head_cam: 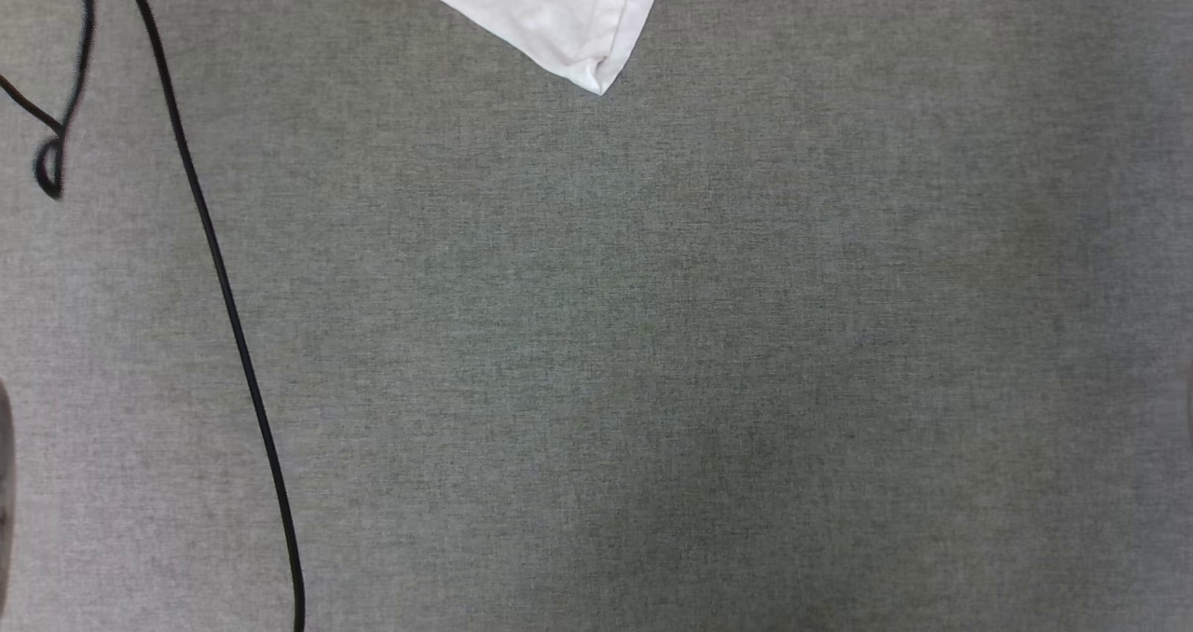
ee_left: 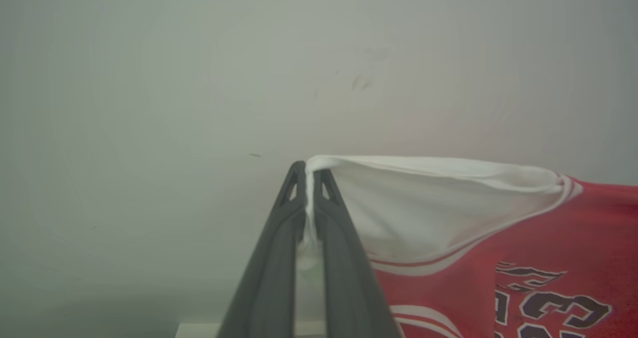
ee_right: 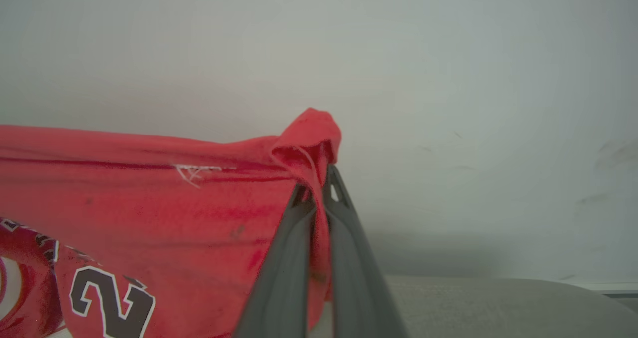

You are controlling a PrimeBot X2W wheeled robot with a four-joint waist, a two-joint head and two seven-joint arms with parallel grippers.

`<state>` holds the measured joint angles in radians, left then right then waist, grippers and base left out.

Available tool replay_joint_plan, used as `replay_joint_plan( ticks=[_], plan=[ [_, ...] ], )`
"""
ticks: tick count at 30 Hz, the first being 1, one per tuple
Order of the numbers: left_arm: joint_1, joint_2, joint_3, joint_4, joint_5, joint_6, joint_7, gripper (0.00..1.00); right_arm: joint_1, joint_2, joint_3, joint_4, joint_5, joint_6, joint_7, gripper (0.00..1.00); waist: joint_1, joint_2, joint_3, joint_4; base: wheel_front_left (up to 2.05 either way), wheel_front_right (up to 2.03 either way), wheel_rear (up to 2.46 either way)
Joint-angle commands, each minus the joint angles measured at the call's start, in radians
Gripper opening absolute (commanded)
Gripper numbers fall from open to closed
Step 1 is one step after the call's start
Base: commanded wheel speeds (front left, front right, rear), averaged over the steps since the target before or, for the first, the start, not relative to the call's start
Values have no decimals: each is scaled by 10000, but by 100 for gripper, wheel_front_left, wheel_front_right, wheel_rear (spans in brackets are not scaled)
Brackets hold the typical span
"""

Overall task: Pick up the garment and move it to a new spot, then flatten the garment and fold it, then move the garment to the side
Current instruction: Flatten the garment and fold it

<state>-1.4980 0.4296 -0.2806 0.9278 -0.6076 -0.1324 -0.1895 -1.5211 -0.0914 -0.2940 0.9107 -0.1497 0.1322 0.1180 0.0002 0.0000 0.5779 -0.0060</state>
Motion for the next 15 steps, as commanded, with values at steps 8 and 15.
replay_joint_plan(
  ticks=[8,15],
  plan=[
    [2515,100,-750,-95,-1493,33,-431,0,1541,-228,619,1120,514,-27,-549,0,-2,0,-495,112,0,0,0],
    [5202,86,-1427,-502,-2194,33,-687,0,3848,-445,1588,1661,1379,-29,-1241,0,-2,0,-1502,210,0,0,0]
  ],
)
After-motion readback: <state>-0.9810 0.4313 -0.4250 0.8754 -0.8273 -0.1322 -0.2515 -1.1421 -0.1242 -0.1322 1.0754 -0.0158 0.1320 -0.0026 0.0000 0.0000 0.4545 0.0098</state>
